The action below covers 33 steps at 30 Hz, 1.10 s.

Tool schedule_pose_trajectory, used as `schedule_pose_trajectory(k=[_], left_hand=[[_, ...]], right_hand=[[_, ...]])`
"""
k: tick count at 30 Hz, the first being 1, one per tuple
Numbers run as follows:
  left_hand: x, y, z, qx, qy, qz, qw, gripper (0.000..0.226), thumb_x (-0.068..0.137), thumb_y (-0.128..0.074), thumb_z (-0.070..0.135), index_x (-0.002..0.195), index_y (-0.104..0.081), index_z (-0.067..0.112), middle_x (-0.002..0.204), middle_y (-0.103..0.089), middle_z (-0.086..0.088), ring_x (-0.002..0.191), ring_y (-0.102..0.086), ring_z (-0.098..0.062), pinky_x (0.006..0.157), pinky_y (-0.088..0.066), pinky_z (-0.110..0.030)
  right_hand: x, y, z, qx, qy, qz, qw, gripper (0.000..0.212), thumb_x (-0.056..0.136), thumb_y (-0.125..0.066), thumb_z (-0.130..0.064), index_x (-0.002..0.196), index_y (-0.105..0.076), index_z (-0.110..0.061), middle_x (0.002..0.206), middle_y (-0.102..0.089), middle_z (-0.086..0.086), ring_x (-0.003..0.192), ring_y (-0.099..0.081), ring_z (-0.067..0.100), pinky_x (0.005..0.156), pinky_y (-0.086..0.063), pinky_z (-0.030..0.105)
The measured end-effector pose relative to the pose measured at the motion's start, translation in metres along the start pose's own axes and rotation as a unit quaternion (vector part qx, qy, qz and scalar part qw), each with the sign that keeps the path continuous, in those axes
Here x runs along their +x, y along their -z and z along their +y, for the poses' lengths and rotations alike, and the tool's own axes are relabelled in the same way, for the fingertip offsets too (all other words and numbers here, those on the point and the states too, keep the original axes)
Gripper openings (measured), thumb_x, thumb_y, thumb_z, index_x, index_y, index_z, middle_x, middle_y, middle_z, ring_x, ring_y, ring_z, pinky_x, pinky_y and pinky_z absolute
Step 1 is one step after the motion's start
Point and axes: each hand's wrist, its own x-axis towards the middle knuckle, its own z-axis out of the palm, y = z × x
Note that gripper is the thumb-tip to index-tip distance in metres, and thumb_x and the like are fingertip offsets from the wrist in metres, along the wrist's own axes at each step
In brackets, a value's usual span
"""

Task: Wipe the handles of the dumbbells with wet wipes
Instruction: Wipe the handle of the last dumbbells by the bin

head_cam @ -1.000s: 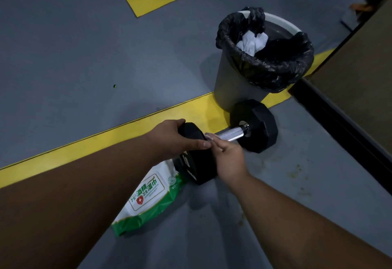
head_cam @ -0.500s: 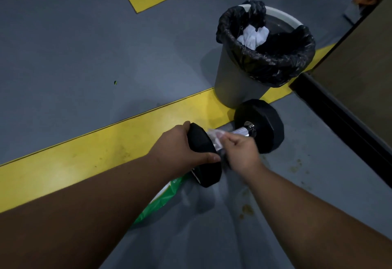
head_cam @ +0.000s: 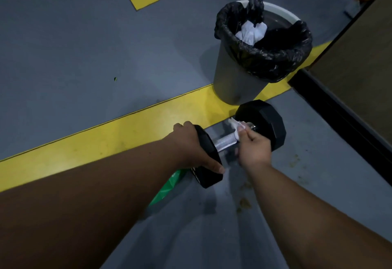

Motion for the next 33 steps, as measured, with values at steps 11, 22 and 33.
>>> schedule_pose_trajectory(k=[11,22,33], left_hand=[[0.006,-0.002,-0.005,-0.034,-0.009,0.001,0.999,0.122,0.034,-0.093,0.07,0.129,-0.037,0.018,0.12,-0.041,-0.001,0.107,-0.048,-0.021,0.088,-0.054,-0.039],[0.005,-0.004,-0.006,-0.036,-0.016,0.011,0.999,0.12,0.034,-0.093,0.07,0.128,-0.038,0.019,0.12,-0.04,-0.001,0.107,-0.047,-0.02,0.084,-0.052,-0.037],[0.006,-0.005,-0.009,-0.093,-0.03,0.008,0.995,0.134,0.036,-0.096,0.063,0.144,-0.029,0.022,0.131,-0.037,-0.002,0.115,-0.047,-0.023,0.098,-0.053,-0.044]], right_hand=[[-0.002,0.004,-0.01,-0.026,-0.011,-0.026,0.999,0.022,0.102,-0.057,-0.034,0.119,-0.071,-0.031,0.049,-0.054,0.009,0.037,-0.046,0.018,0.039,-0.038,0.021],[0.006,0.004,-0.005,-0.079,0.006,-0.014,0.997,0.026,0.101,-0.058,-0.034,0.117,-0.074,-0.022,0.054,-0.06,-0.005,0.048,-0.054,0.01,0.053,-0.048,0.023],[0.002,0.006,-0.004,-0.118,0.039,-0.038,0.992,0.026,0.1,-0.06,-0.036,0.119,-0.075,-0.027,0.068,-0.063,-0.012,0.064,-0.058,0.008,0.069,-0.05,0.027]])
